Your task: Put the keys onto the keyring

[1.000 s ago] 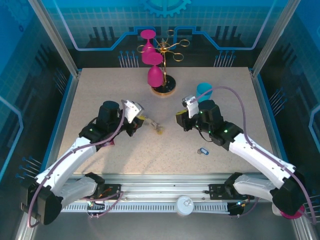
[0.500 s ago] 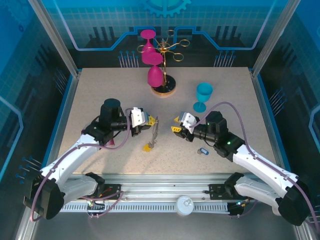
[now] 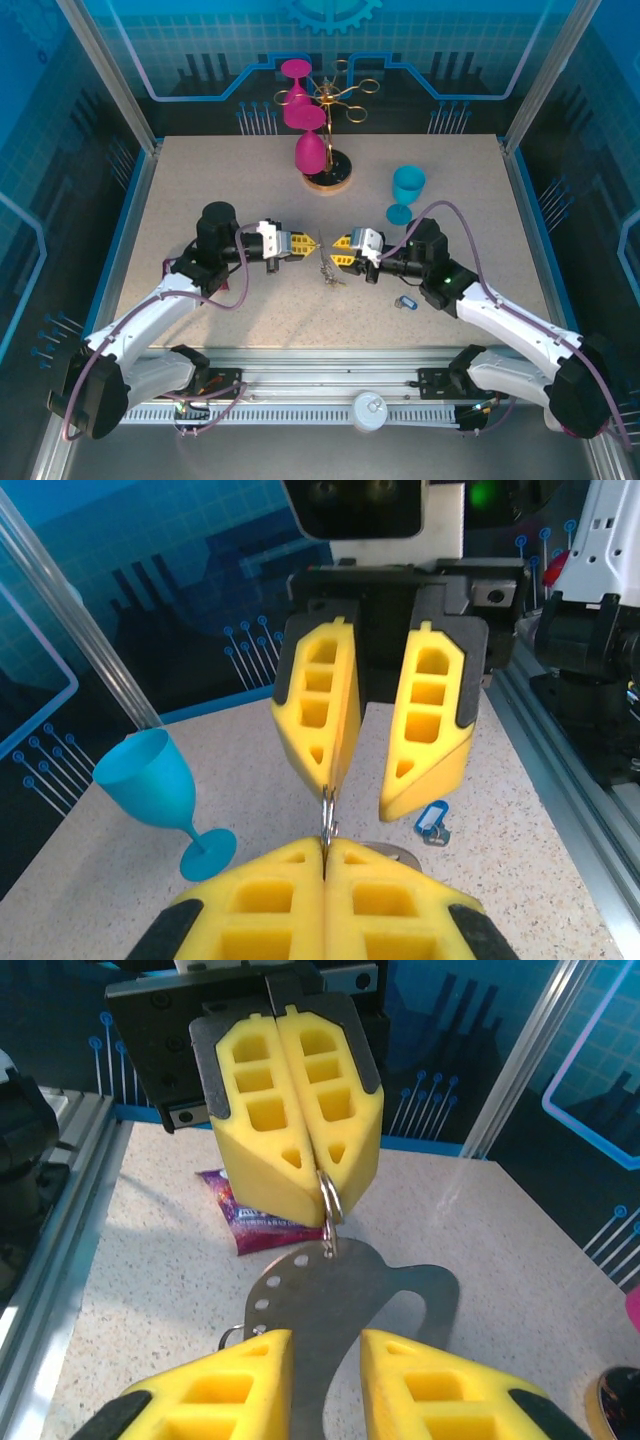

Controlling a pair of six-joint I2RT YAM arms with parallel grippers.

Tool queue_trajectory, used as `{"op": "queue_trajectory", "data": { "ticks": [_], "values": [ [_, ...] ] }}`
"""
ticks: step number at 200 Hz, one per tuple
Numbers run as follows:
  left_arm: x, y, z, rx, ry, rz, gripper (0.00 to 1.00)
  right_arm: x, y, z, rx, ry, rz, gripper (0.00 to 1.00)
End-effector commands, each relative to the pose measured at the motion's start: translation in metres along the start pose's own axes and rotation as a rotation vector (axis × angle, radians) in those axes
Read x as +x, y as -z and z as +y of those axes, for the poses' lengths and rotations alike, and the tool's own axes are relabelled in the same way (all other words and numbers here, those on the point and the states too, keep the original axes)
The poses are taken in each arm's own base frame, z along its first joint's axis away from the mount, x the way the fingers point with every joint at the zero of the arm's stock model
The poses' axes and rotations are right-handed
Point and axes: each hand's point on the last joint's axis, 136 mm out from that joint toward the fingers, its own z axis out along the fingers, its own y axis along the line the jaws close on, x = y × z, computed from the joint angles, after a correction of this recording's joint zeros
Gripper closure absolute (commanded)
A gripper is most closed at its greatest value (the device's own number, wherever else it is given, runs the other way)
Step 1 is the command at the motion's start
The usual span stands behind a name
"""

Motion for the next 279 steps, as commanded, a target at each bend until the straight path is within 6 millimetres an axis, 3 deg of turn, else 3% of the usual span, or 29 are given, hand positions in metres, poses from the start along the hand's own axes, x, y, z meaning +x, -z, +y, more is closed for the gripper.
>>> {"op": "queue_trajectory", "data": {
  "ticks": [1, 108, 159, 177, 193, 204, 221, 257, 261, 279],
  "values": [
    [-0.006, -0.002, -0.010, 0.055, -0.014, -0.056, 1.00, -0.031, -0.002, -0.003, -0.009, 0.034, -0.101, 0.75],
    [-0.011, -0.006, -0.015, 0.065, -0.012, -0.086, 1.00, -0.038, -0.011, 0.003, -0.041, 0.030, -0.129, 0.79],
    [-0.010, -0.007, -0.017, 0.070, -0.007, -0.090, 1.00, -0.044, -0.012, 0.004, -0.046, 0.035, -0.153, 0.91],
    [-0.009, -0.007, -0.015, 0.061, -0.003, -0.085, 1.00, -0.045, -0.012, 0.005, -0.054, 0.036, -0.152, 1.00],
    [-0.006, -0.008, -0.010, 0.031, 0.011, -0.069, 1.00, -0.043, -0.013, 0.005, -0.053, 0.040, -0.137, 1.00],
    [-0.003, -0.007, -0.006, 0.003, 0.026, -0.047, 0.83, -0.038, -0.012, 0.005, -0.048, 0.042, -0.110, 1.00],
    [0.004, -0.006, -0.004, -0.015, 0.040, 0.015, 0.72, -0.032, -0.012, 0.004, -0.045, 0.060, -0.054, 1.00],
    [0.017, 0.001, -0.005, -0.013, 0.041, 0.162, 0.69, -0.002, -0.010, 0.009, -0.084, 0.099, 0.174, 1.00],
    [0.017, 0.002, -0.005, -0.011, 0.040, 0.172, 0.69, -0.010, -0.009, 0.005, -0.081, 0.118, 0.181, 1.00],
    [0.017, 0.003, -0.007, 0.002, 0.041, 0.192, 0.70, -0.002, -0.008, 0.006, -0.104, 0.148, 0.274, 1.00]
  ]
}}
